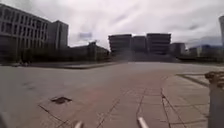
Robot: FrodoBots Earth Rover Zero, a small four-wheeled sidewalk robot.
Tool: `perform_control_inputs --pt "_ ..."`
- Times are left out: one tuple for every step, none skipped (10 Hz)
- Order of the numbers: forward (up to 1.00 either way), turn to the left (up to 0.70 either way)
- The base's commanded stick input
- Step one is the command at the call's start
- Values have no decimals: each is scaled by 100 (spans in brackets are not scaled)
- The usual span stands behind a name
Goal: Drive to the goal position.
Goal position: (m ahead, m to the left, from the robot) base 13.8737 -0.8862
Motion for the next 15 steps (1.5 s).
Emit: perform_control_inputs --pt "100 -34" --pt "100 -34" --pt "100 -24" --pt "100 -10" --pt "100 0" --pt "100 0" --pt "100 0" --pt "100 0" --pt "100 0" --pt "100 0" --pt "100 0" --pt "100 0" --pt "100 0" --pt "100 0" --pt "100 0"
